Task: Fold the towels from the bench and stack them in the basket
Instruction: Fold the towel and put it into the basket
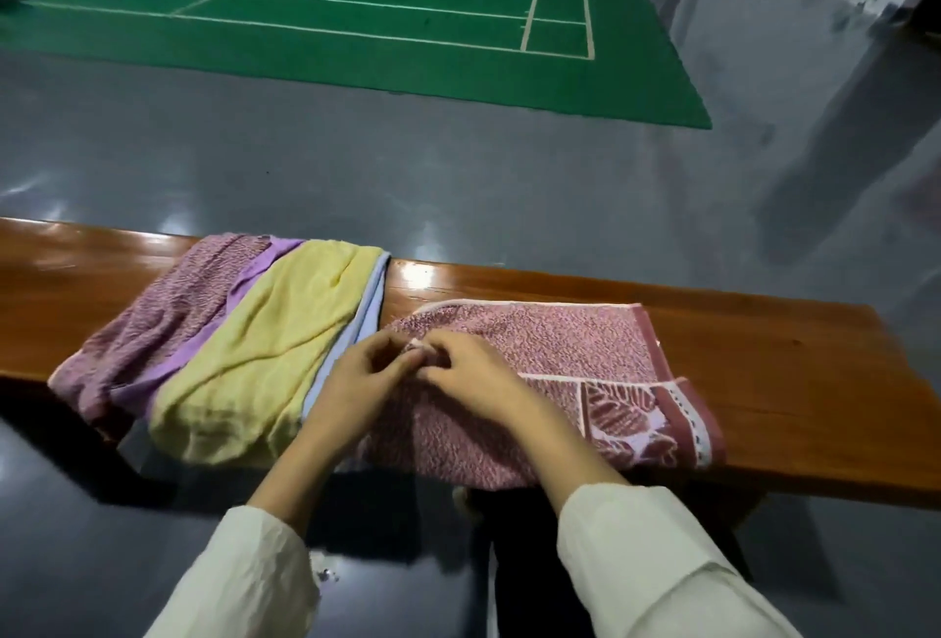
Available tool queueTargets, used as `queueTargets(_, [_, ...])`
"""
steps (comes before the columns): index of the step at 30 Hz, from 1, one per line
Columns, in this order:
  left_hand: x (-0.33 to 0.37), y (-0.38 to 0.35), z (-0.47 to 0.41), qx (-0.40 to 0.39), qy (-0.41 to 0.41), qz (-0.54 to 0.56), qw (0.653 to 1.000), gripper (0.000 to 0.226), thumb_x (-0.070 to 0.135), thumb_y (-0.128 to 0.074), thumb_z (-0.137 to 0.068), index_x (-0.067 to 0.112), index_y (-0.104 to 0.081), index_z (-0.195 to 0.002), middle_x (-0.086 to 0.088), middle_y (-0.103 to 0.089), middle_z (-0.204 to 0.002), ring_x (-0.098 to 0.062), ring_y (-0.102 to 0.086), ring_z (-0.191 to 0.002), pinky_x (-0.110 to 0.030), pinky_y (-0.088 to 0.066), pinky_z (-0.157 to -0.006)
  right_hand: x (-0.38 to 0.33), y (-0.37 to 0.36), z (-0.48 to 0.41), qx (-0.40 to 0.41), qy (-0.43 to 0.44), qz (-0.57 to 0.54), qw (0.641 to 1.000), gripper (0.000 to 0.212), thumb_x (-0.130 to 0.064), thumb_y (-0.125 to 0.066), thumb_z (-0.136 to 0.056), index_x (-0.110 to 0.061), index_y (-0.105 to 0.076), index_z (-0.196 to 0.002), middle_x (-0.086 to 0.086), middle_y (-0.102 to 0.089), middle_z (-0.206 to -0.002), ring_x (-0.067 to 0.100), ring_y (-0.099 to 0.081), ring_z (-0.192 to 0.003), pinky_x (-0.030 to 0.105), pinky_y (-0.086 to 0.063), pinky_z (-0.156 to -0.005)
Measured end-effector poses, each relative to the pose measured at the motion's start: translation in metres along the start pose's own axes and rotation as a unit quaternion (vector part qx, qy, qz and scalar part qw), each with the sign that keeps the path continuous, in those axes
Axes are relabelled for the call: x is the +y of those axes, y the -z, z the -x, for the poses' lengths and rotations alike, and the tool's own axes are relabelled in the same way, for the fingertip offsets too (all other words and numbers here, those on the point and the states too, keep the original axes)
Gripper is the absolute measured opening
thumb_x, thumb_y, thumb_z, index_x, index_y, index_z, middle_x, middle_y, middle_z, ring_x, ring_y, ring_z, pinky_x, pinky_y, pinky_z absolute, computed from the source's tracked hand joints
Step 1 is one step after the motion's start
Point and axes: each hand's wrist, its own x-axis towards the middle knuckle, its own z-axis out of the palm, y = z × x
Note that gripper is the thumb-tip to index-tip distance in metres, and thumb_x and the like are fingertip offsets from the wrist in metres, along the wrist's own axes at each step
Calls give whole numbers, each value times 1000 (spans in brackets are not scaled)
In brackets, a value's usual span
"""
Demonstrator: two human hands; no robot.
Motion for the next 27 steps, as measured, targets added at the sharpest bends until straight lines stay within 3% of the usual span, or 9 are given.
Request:
queueTargets(3, [-8, 18, -10, 52, 44, 3, 998, 16, 14, -56, -94, 17, -65, -81, 6, -67, -71, -5, -60, -66, -28, -50, -69, 4, -1, -17, 6, -9, -28, 1000, 26, -32, -66, -87, -25, -51, -67, -4, -55, -74, 15, -50, -72, 33, -36, -64])
queueTargets(7, [-22, 30, -38, 97, 42, -124, 987, 11, 9, -60, -91, 17, -65, -85, 2, -69, -81, -12, -65, -74, -31, -52, -76, 11, -9, -34, 6, -4, -8, 1000, 23, -33, -58, -93, -26, -47, -73, -2, -51, -89, 15, -48, -83, 33, -37, -71])
queueTargets(10, [-25, 22, -56, 69, 41, -194, 978, 12, 4, -63, -87, 8, -71, -94, -6, -71, -93, -20, -65, -88, -28, -47, -83, 16, -17, -45, -15, -2, 2, 1000, 28, -33, -56, -94, -29, -43, -70, -2, -48, -96, 16, -48, -88, 34, -39, -77])
queueTargets(14, [-24, 14, -67, 11, 46, -215, 975, 16, 10, -63, -89, 8, -72, -102, -6, -72, -99, -12, -58, -84, -14, -38, -72, 23, -19, -57, -33, 2, 12, 999, 14, -33, -58, -93, -24, -51, -85, -3, -45, -101, 16, -48, -91, 34, -41, -83])
queueTargets(16, [-26, 15, -69, -17, 50, -206, 977, 17, 15, -63, -90, 13, -71, -105, -2, -71, -99, -8, -58, -81, -10, -39, -66, 27, -20, -60, -41, 2, 5, 999, 17, -33, -60, -92, -16, -61, -94, -2, -46, -103, 16, -50, -92, 34, -41, -82])
queueTargets(19, [-28, 14, -71, -22, 54, -206, 977, 22, 22, -58, -94, 13, -70, -109, 5, -66, -98, -10, -57, -87, -17, -36, -69, 31, -21, -63, -52, -1, 2, 999, 25, -33, -63, -90, -10, -65, -99, -5, -46, -106, 17, -52, -94, 34, -42, -84])
queueTargets(22, [-29, 14, -78, -24, 44, -256, 965, 18, 22, -63, -90, 10, -73, -100, -5, -61, -97, -18, -57, -86, -23, -35, -70, 34, -23, -65, -52, -1, -9, 999, 25, -33, -64, -89, -10, -66, -101, -9, -43, -104, 15, -50, -94, 32, -41, -85])
queueTargets(25, [-23, 20, -90, -102, 64, -307, 944, 18, 18, -66, -87, 1, -72, -91, -14, -63, -92, -20, -55, -80, -27, -38, -66, 34, -23, -65, -53, -6, -23, 998, 26, -32, -64, -89, -9, -66, -103, -5, -46, -104, 16, -50, -96, 33, -42, -86])
queueTargets(27, [-13, 22, -98, -116, 64, -310, 941, 16, 15, -61, -91, 0, -66, -89, -13, -64, -87, -23, -55, -77, -29, -32, -60, 34, -23, -65, -55, -9, -22, 998, 27, -32, -64, -89, -9, -66, -104, -2, -49, -109, 17, -52, -98, 35, -42, -89])
